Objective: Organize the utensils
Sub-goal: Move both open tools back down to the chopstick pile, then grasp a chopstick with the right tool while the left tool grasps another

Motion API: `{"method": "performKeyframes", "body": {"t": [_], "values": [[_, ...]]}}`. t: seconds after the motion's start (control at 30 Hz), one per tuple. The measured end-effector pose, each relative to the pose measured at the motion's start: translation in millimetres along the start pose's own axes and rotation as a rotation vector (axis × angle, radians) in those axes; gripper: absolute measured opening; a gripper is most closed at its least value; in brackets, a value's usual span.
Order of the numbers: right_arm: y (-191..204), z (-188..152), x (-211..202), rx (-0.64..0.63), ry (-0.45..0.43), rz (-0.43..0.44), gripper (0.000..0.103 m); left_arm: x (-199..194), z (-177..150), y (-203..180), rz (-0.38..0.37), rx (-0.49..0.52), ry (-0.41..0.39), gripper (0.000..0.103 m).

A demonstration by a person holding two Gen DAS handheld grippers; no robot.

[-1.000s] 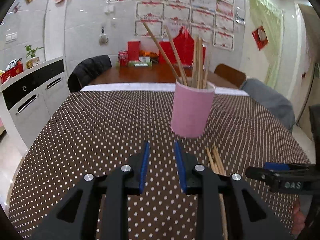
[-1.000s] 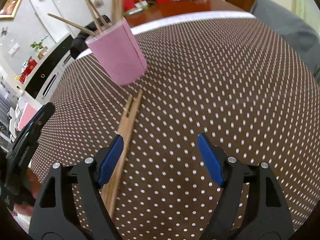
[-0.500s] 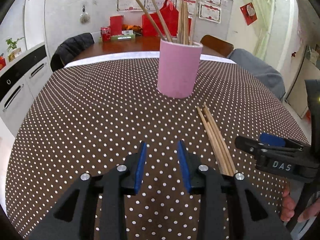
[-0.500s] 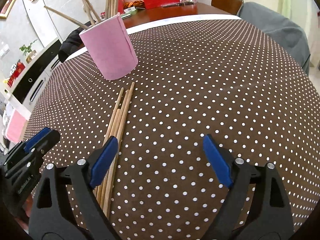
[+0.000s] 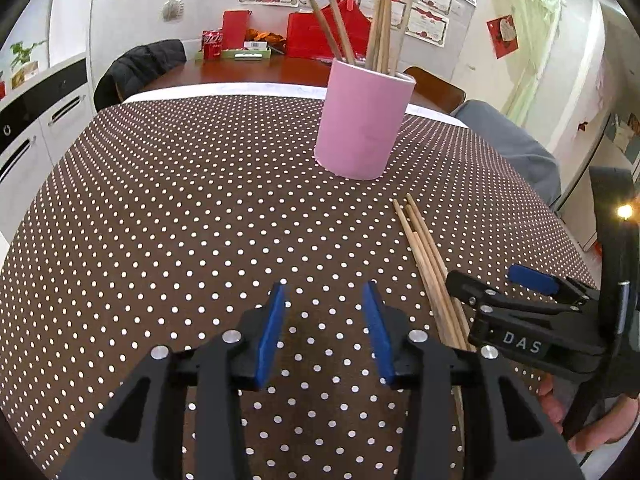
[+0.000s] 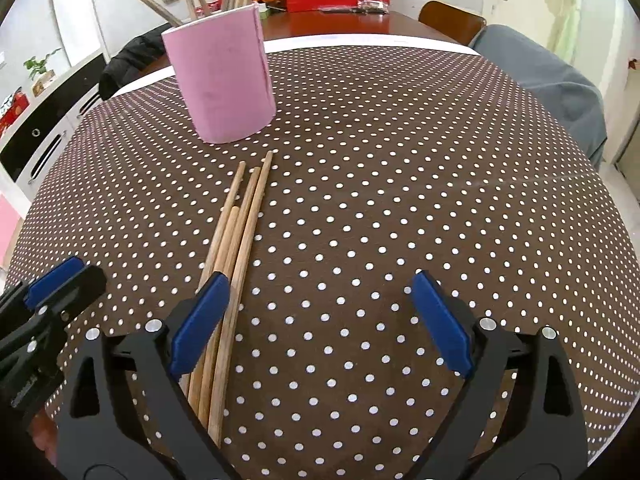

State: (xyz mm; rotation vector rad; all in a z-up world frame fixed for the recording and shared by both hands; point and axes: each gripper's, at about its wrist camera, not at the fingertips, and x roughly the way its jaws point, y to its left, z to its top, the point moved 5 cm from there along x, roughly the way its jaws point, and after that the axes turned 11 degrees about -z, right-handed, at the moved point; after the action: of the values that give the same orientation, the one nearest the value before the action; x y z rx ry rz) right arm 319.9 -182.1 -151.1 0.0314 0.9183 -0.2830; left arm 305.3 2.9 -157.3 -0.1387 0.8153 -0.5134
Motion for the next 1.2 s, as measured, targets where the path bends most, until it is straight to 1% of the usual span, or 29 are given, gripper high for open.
{"method": "performKeyframes", "body": {"t": [0.1,0.2,0.3,0.37,0.43,0.47,0.5,0.53,0.57,0.6,0.63,0.7,0.8,0.9,0.97,1.2], "values": [[-2.8,2.0,3.4,-0.001,0.008,-0.026,0.097,1.0,0.3,0.2,-0.013,-0.013,0.005,0.041],[-2.7,3.2,6.2,-0.012,0.011,-0.029,0.097,0.0,-0.2,0.0,-0.01,-0.019,-0.004,0.041],[1.0,6.3,9.8,-0.052,0.004,-0.103,0.097,-0.3,0.4,0.2,0.008,-0.03,-0.009,0.043],[6.2,9.8,11.0,-0.082,-0.014,-0.128,0.097,-0.2,-0.2,0.2,0.01,-0.038,-0.007,0.043],[8.8,11.9,12.2,-0.117,-0.029,-0.124,0.096,1.2,-1.1,-0.9,0.008,-0.051,0.001,0.043],[8.6,12.7,13.4,-0.122,-0.029,-0.095,0.094,2.0,-1.5,-1.5,0.007,-0.053,0.006,0.043],[8.3,11.8,13.4,-0.121,-0.022,-0.049,0.084,3.6,-1.9,-3.7,0.004,-0.055,0.016,0.043],[10.3,10.7,12.8,-0.116,-0.014,0.006,0.07,4.4,-2.1,-5.1,-0.001,-0.053,0.022,0.043],[7.9,11.6,11.6,-0.123,-0.027,0.017,0.06,5.6,-2.0,-7.7,-0.007,-0.05,0.028,0.043],[5.2,12.5,9.2,-0.129,-0.045,0.037,0.028,7.2,-1.5,-12.0,-0.016,-0.042,0.034,0.043],[0.3,12.0,9.6,-0.132,-0.051,0.047,0.016,8.7,-1.0,-15.4,-0.02,-0.034,0.04,0.043],[-7.6,12.7,12.2,-0.128,-0.05,0.079,0.013,13.4,0.9,-23.1,-0.023,-0.017,0.056,0.043],[-20.8,13.7,16.4,-0.088,-0.036,0.152,0.007,21.6,4.7,-35.0,-0.037,-0.005,0.084,0.043],[-33.5,15.2,20.9,-0.03,-0.018,0.225,0.007,30.1,8.9,-45.4,-0.045,0.007,0.109,0.043],[-39.2,14.8,23.6,-0.004,-0.009,0.26,0.007,34.3,10.7,-49.2,-0.04,0.017,0.122,0.043],[-54.5,16.5,20.1,0.057,0.011,0.339,0.007,55.4,15.1,-57.6,0.028,0.044,0.156,0.043]]}}
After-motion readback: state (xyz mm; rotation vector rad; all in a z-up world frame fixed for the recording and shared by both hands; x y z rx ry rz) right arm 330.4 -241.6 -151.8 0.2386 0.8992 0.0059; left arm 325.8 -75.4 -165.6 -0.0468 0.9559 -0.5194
